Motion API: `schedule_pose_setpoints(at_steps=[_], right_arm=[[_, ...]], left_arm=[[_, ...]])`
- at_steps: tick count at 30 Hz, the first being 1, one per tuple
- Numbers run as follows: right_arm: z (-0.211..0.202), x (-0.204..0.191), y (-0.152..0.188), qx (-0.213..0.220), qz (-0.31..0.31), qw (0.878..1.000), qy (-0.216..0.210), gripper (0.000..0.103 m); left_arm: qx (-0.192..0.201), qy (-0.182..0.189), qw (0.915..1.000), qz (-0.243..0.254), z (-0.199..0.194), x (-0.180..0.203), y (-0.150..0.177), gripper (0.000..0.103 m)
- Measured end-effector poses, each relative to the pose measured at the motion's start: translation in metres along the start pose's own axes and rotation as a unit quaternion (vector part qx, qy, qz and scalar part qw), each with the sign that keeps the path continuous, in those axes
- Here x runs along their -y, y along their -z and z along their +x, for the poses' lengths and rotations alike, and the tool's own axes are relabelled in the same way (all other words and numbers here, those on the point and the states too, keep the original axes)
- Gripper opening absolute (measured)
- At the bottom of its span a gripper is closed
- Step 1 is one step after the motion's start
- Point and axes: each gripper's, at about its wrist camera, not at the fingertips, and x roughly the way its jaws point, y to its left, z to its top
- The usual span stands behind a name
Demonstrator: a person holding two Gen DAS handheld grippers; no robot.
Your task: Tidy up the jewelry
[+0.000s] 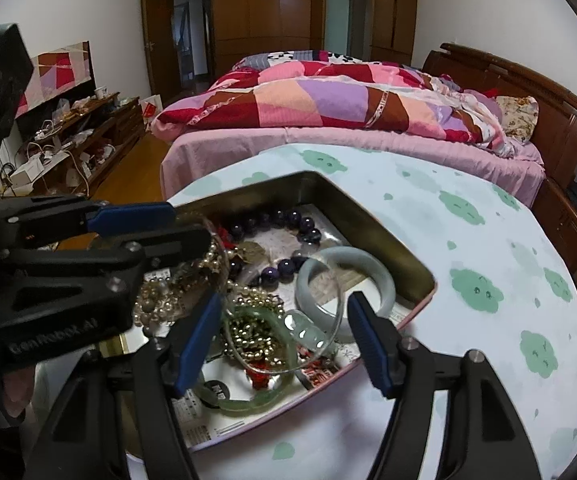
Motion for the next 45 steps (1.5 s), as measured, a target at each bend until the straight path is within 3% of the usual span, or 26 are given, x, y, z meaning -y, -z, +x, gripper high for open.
schedule_pose_setpoints(at_steps=[3,5,11,17,45], right_arm=[[-0.012,0.002,0.001,0.008,0.006,1.0,0.002,0.077],[-0.024,0.004,0.002,0.014,0.011,1.0,0.013,0.077],[-0.065,0.022,0.007,0.052,0.065,0.996,0.041,0.084],[-0.084,0.024,0.006,0.073,0.077,0.993,0.058,0.084],[-0.093,0.022,0.013,0.08,0.08,0.992,0.064,0.087]], left_arm=[[0.02,-0.016,0.9997,-0.002,-0.014,-0.001,-0.004,0.064],[0.039,-0.019,0.9991,0.0,-0.028,-0.001,-0.005,0.07],[0.072,-0.026,0.9971,0.004,-0.063,-0.003,-0.009,0.07],[0.087,-0.025,0.9959,0.009,-0.08,0.001,-0.011,0.07],[0.092,-0.028,0.9953,0.011,-0.093,0.002,-0.011,0.07]])
